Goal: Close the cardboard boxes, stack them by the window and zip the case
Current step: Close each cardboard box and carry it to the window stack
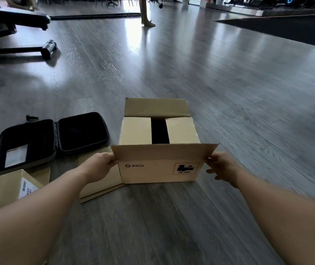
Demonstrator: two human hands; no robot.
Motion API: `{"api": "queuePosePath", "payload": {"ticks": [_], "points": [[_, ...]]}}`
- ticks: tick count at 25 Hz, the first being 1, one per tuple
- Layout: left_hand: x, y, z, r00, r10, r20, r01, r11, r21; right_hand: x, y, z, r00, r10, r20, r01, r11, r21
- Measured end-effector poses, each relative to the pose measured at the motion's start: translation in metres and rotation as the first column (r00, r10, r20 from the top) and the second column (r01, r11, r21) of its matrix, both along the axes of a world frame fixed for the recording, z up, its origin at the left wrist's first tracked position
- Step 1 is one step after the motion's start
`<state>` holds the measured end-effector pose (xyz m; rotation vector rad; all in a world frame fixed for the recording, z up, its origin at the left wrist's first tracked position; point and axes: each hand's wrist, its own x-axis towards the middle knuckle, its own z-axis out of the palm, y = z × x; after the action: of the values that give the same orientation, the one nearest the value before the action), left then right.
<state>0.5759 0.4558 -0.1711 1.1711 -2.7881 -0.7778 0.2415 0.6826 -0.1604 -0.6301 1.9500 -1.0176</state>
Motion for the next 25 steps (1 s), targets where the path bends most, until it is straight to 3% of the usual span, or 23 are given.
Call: {"api": "queuePosePath", "payload": {"ticks": [3, 7, 8, 10, 13, 16, 19, 22, 23, 25], "points": [[0.006, -0.007, 0.001, 0.987, -0.091, 0.131, 0.105, 0.989, -0.103, -0.011, 0.008, -0.001, 0.997, 0.073, -0.002, -0.073, 0.995, 0.071], [0.011, -0.005, 0.011, 0.981, -0.165, 0.104, 0.171, 0.984, -0.047, -0.016, 0.013, 0.005, 0.991, 0.074, 0.115, -0.084, 0.992, 0.089], [0.010, -0.004, 0.012, 0.983, -0.161, 0.089, 0.165, 0.985, -0.043, -0.014, 0.013, 0.006, 0.993, 0.077, 0.088, -0.085, 0.992, 0.092], [0.009, -0.003, 0.010, 0.990, -0.126, 0.064, 0.128, 0.991, -0.035, -0.012, 0.011, 0.005, 0.981, 0.157, -0.114, -0.146, 0.984, 0.099], [0.001, 0.000, 0.010, 0.997, -0.074, 0.009, 0.074, 0.997, -0.015, -0.006, 0.005, -0.003, 0.839, 0.294, -0.457, -0.260, 0.956, 0.139], [-0.016, 0.009, 0.007, 0.997, -0.070, 0.041, 0.074, 0.991, -0.107, 0.005, -0.004, -0.007, 0.661, 0.351, -0.663, -0.284, 0.935, 0.212], [-0.041, 0.026, 0.006, 0.975, -0.112, 0.193, 0.156, 0.960, -0.232, 0.028, -0.022, -0.003, 0.459, 0.417, -0.785, -0.375, 0.892, 0.254], [-0.069, 0.046, 0.004, 0.930, -0.241, 0.277, 0.313, 0.915, -0.254, 0.064, -0.038, -0.001, 0.203, 0.441, -0.874, -0.531, 0.799, 0.280], [-0.076, 0.052, 0.002, 0.912, -0.271, 0.307, 0.350, 0.905, -0.241, 0.077, -0.044, -0.004, 0.157, 0.442, -0.883, -0.559, 0.777, 0.290], [-0.085, 0.058, 0.000, 0.888, -0.292, 0.355, 0.383, 0.898, -0.218, 0.101, -0.055, -0.010, 0.181, 0.468, -0.865, -0.549, 0.778, 0.306]]}}
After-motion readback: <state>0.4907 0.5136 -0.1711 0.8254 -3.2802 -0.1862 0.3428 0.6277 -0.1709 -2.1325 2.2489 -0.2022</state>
